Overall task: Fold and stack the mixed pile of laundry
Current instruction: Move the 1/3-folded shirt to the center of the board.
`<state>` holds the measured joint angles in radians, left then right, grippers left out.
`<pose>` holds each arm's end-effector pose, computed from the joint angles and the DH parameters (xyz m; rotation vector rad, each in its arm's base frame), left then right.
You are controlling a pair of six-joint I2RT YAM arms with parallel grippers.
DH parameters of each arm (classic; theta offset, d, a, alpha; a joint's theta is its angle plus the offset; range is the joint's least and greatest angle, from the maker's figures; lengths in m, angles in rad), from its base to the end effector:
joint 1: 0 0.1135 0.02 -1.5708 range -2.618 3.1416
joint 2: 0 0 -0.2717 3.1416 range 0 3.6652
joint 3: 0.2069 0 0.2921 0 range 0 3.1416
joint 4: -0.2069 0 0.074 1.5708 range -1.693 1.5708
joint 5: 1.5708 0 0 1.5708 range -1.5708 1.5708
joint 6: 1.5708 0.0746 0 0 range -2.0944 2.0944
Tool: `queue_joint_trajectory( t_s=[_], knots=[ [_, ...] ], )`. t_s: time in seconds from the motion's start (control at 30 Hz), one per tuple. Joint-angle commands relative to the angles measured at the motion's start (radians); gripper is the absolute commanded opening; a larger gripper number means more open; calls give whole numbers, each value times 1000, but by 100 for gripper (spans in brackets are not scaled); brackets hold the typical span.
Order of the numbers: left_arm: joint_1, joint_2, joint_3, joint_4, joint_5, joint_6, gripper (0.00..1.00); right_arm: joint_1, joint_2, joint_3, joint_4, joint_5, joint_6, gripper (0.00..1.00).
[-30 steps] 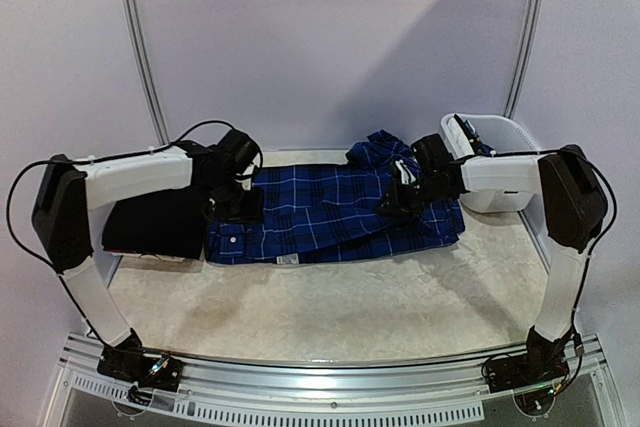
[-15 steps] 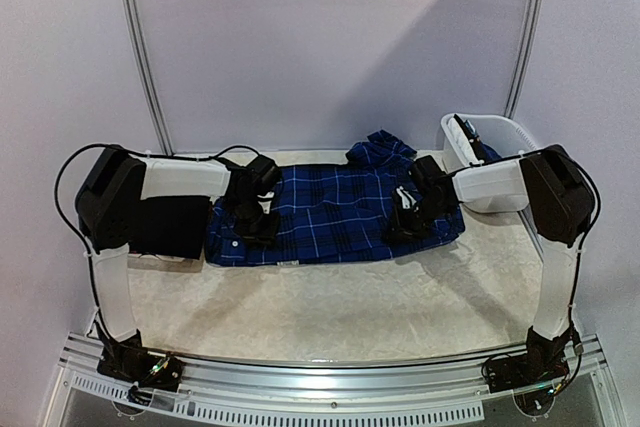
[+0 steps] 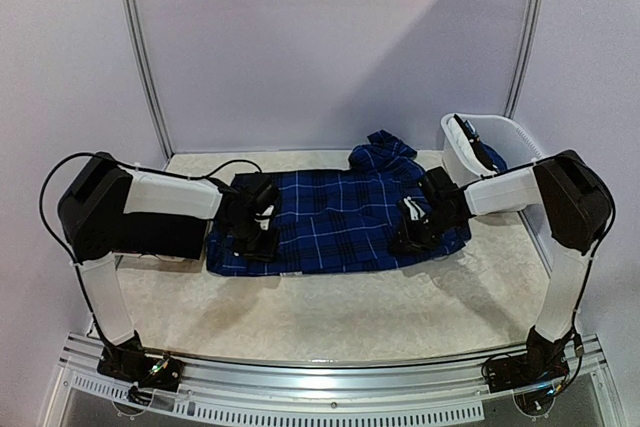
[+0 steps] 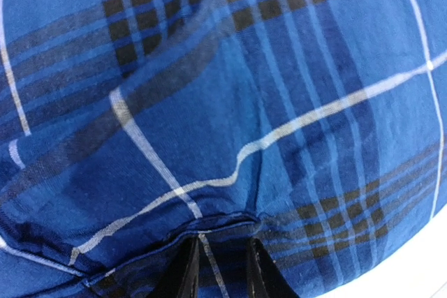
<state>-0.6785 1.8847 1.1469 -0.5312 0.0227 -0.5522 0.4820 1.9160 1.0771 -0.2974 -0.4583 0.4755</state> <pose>0.3103 -0.2523 0.0822 0.1877 2.8888 -0.2809 0.3453 0.2179 0.0688 -0.1553 2.8369 0.8759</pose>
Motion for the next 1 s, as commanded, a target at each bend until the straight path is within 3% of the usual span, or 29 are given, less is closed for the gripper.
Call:
queue_joint_trajectory(
  t_s=[0.0, 0.47, 0.73, 0.97],
  knots=[
    [-76, -35, -114, -45, 5, -62, 23, 3, -4, -134, -213, 68, 20, 17],
    [-353, -322, -368, -115, -20, -312, 22, 61, -334, -467, -378, -15, 97, 19],
    [-515, -529, -409, -263, -106, -529, 22, 122, -526, -458, -583, 26, 183, 21],
    [-486, -686, -255, -502, -326, -511, 27, 122, -657, -260, -718, 113, 132, 29]
  ],
)
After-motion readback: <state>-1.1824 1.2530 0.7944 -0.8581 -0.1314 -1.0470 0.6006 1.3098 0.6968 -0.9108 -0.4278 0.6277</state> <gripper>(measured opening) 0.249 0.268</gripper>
